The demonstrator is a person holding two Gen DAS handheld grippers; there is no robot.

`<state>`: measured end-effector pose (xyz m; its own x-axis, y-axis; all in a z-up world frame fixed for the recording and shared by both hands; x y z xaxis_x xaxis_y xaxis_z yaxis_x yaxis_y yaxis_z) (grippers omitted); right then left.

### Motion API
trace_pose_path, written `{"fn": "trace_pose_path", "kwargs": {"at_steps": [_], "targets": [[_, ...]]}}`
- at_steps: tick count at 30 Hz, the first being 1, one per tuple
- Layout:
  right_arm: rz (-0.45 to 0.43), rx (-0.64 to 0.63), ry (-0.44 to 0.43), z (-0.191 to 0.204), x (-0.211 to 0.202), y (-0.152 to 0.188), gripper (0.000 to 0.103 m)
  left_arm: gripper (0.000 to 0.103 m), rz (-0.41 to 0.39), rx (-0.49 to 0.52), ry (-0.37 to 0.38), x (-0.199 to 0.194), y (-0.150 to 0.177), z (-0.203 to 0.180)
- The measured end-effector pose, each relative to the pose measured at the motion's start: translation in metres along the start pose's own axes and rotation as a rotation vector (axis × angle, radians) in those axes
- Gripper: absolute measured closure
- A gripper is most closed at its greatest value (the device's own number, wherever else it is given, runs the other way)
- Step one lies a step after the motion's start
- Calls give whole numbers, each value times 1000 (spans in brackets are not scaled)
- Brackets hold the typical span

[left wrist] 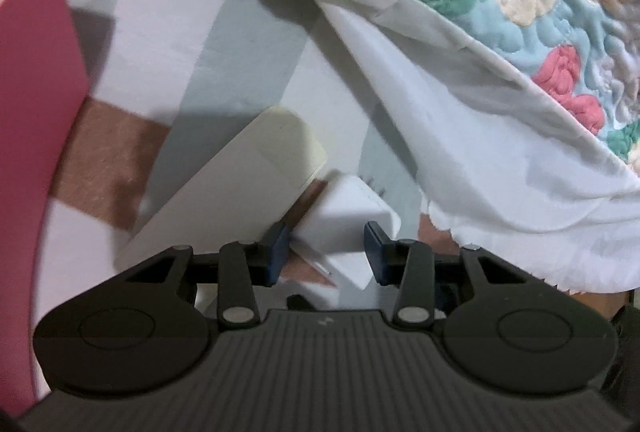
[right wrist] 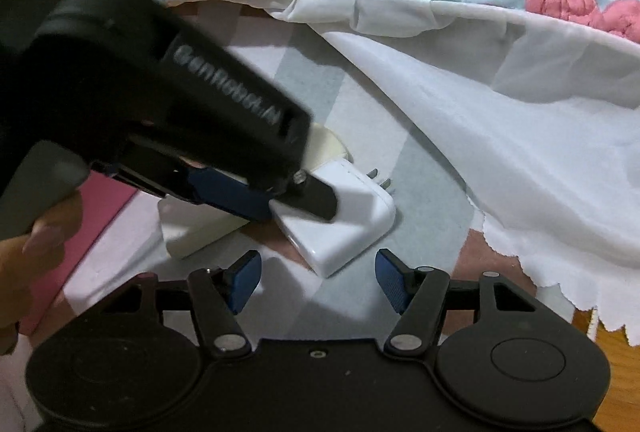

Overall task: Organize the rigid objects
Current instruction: 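Move the left tool to the white cube plug charger, then close the left tool on the white plug charger, then lift and carry the plug charger over the pink box with the left tool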

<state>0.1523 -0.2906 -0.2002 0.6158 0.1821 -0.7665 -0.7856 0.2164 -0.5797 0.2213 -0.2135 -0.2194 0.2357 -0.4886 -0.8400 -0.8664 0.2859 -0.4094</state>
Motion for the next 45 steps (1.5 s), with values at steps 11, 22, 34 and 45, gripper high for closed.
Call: {"fn": "trace_pose_path", "kwargs": {"at_steps": [11, 22, 34, 45], "targets": [[12, -137, 59, 4, -26, 27, 34, 63, 215, -85, 177, -2, 41, -23], [-36, -118, 81, -5, -41, 36, 29, 64, 208, -19, 63, 6, 25, -25], [-35, 157, 55, -17, -41, 32, 42, 61, 138, -105, 115, 4, 56, -31], [8, 251, 17, -11, -78, 59, 42, 62, 153, 46, 55, -35, 88, -62]]}}
Point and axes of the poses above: each gripper's, at about its wrist camera, not at the fingertips, and x roughly the way its jaws point, z to its left, y to its underside, the point moved 7 cm from there along x, roughly the way its jaws point, and after that the axes turned 13 degrees about x, right-handed, at the moved point
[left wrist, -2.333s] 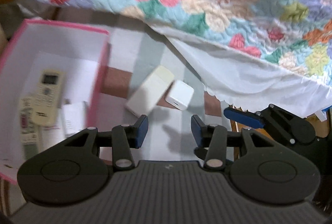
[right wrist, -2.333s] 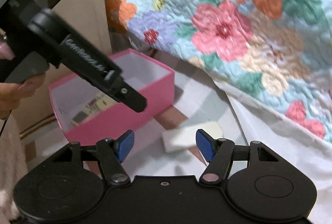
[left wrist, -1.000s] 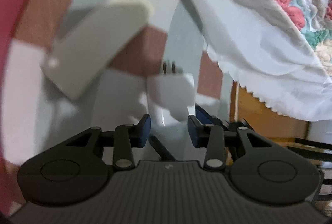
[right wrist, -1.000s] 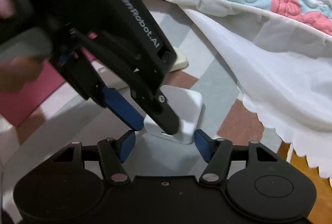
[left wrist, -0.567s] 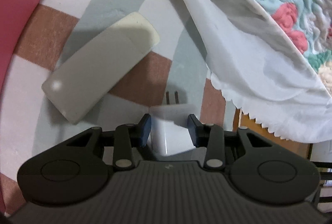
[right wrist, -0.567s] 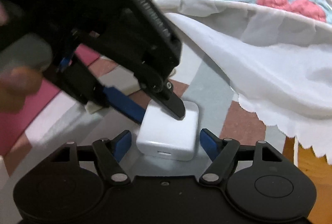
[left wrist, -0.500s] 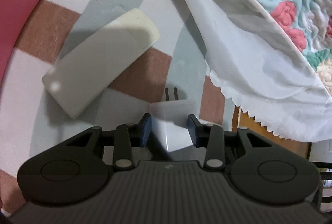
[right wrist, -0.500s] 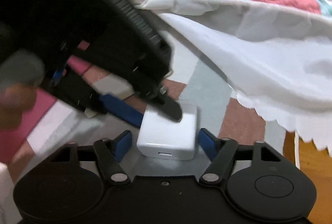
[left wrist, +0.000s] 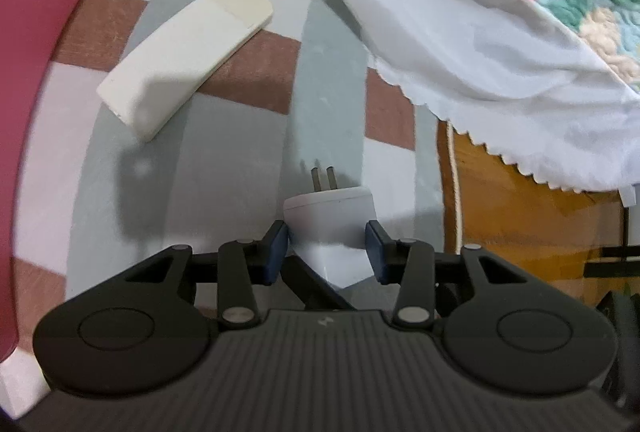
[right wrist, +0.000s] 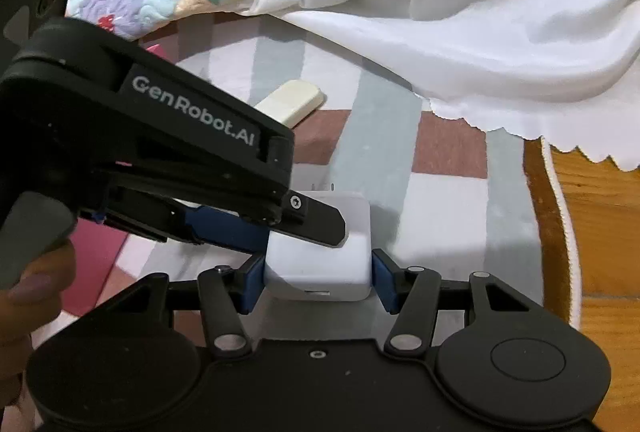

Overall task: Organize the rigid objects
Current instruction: 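Lift and carry the plug charger over the pink box with the left tool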

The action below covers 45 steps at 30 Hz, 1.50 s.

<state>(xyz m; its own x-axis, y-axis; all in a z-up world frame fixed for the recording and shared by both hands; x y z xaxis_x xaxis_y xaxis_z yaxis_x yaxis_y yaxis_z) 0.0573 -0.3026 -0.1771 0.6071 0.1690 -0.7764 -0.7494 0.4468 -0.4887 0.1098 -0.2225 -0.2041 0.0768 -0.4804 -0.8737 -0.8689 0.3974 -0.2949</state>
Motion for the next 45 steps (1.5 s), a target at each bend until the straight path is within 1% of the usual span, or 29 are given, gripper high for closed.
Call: {"fn": "trace_pose_path", "kwargs": {"at_steps": [5, 8, 10, 13, 19, 24, 29, 32, 36, 40, 45], "targets": [[-15, -67, -16, 24, -24, -6, 42, 62, -50, -18, -9, -48, 12, -3], [2, -146, -17, 45, -46, -4, 42, 63, -64, -63, 22, -73, 21, -2], [7, -191, -20, 59, -58, -6, 42, 63, -82, -64, 24, -93, 25, -2], [11, -231, -50, 83, -76, -10, 42, 63, -126, -53, -3, -130, 26, 1], [-47, -393, -89, 142, -104, -16, 42, 63, -244, -39, -80, -206, 26, 18], [-69, -509, -130, 185, -112, -18, 42, 63, -305, -82, -100, -242, 32, 43], [-34, -566, -172, 215, -105, -13, 42, 63, -339, -153, -122, -261, 44, 72], [-7, -608, -189, 234, -94, -8, 43, 63, -348, -196, -135, -265, 54, 90], [6, -683, -193, 249, -81, 5, 43, 63, -348, -238, -175, -262, 59, 112], [33, -682, -216, 258, -62, 13, 43, 62, -324, -270, -226, -251, 62, 135], [71, -649, -238, 260, -36, 25, 43, 62, -288, -312, -248, -232, 64, 159]]}}
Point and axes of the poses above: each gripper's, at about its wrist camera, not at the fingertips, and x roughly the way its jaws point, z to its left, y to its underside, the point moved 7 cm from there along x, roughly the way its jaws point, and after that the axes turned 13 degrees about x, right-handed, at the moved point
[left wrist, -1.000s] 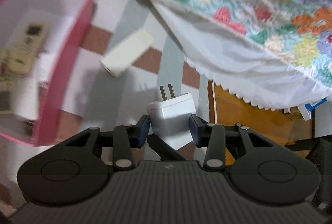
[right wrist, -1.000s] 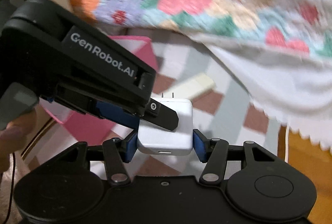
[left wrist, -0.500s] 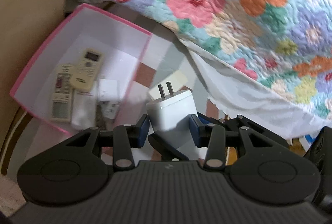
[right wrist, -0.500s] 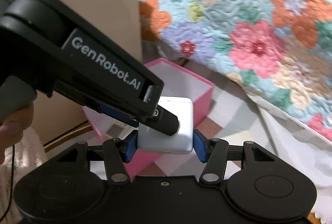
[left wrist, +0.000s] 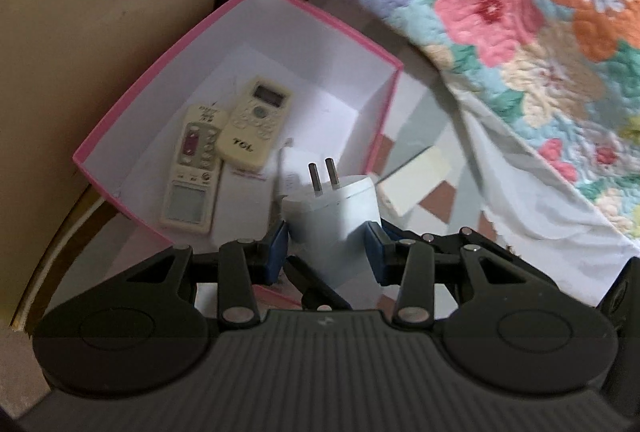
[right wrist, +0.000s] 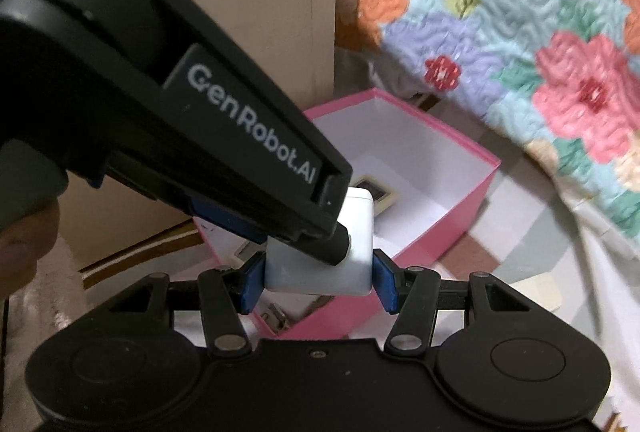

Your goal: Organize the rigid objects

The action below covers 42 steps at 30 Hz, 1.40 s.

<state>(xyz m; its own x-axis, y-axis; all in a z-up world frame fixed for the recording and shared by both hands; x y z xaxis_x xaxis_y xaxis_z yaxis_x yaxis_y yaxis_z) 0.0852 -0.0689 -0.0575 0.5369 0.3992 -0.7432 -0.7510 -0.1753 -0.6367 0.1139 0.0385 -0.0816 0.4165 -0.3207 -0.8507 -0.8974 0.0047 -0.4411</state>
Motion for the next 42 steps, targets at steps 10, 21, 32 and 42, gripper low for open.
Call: {"fn": "trace_pose_path", "kwargs": {"at_steps": [10, 21, 32, 42], "targets": [[41, 121, -53, -6, 18, 1, 43, 60, -14, 6, -40, 10, -2, 8], [-10, 18, 34, -7, 21, -3, 23, 53, -3, 55, -88, 19, 0, 16], [-103, 268, 23, -108, -38, 15, 22, 53, -28, 202, 72, 17, -29, -63], [-72, 382, 68, -183, -24, 38, 22, 46, 149, 472, 98, 109, -57, -155]]}}
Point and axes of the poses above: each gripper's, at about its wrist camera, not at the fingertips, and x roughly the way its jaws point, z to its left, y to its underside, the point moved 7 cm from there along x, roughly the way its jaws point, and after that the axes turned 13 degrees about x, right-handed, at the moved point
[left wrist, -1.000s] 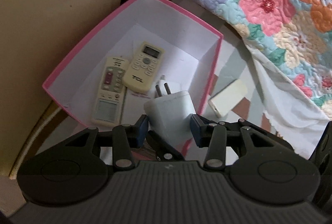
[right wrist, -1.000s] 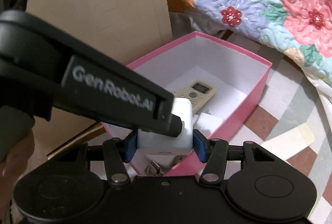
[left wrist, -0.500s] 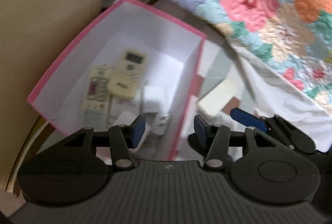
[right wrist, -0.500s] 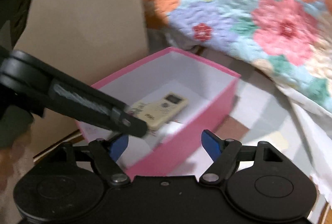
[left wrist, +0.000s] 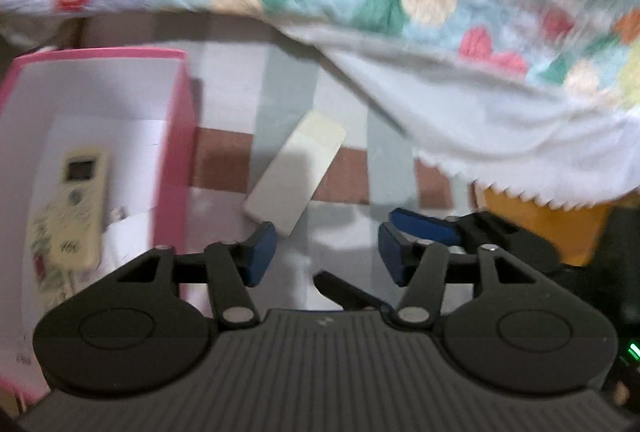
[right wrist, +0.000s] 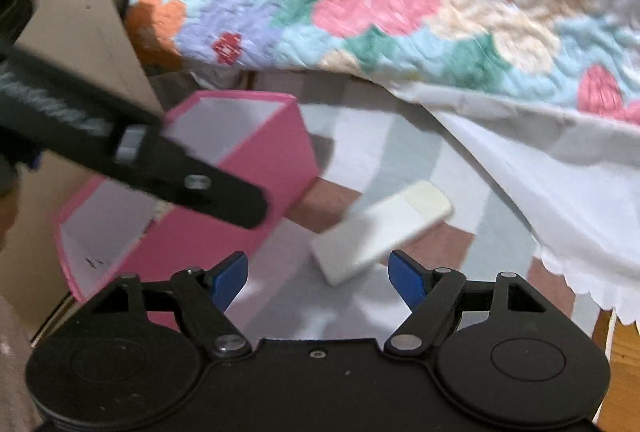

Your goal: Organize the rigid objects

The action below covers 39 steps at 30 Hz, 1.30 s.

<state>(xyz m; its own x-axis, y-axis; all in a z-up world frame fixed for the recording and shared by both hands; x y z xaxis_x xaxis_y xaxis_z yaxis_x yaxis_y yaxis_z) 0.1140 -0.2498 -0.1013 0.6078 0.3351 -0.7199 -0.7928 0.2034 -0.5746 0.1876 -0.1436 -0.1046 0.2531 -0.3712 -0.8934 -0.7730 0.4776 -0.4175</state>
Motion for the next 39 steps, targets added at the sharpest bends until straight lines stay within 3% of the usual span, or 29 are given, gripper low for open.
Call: {"fn": "trace_pose_path", "kwargs": {"at_steps": [2, 7, 13, 16, 19, 22, 26, 27, 34, 37, 39], "targets": [[12, 1, 33, -11, 7, 3, 22, 46, 48, 27, -23, 28, -5, -4], [22, -17, 70, -25, 16, 13, 22, 46, 76, 28, -25, 77, -16, -3], [62, -15, 76, -41, 37, 20, 22, 43, 108, -25, -102, 110, -26, 31], [76, -8, 74, -45, 45, 22, 22, 41, 123, -75, -49, 116, -28, 40], [81, 14, 54, -45, 48, 23, 22, 42, 136, -58, -33, 114, -24, 35], [83, 25, 40, -44, 47, 26, 22, 56, 185, -74, 12, 112, -16, 22], [80, 28, 31, -40, 43, 29, 22, 80, 220, -91, 153, 111, -10, 0], [77, 27, 33, -40, 43, 29, 22, 80, 217, -94, 170, 111, -10, -3], [62, -42, 180, -53, 64, 19, 22, 79, 169, -121, 110, 104, -14, 6], [79, -97, 178, -58, 76, 14, 21, 77, 143, -157, 100, 102, -15, 21], [105, -165, 160, -60, 86, 13, 14, 76, 141, -187, 101, 103, -15, 28]]}}
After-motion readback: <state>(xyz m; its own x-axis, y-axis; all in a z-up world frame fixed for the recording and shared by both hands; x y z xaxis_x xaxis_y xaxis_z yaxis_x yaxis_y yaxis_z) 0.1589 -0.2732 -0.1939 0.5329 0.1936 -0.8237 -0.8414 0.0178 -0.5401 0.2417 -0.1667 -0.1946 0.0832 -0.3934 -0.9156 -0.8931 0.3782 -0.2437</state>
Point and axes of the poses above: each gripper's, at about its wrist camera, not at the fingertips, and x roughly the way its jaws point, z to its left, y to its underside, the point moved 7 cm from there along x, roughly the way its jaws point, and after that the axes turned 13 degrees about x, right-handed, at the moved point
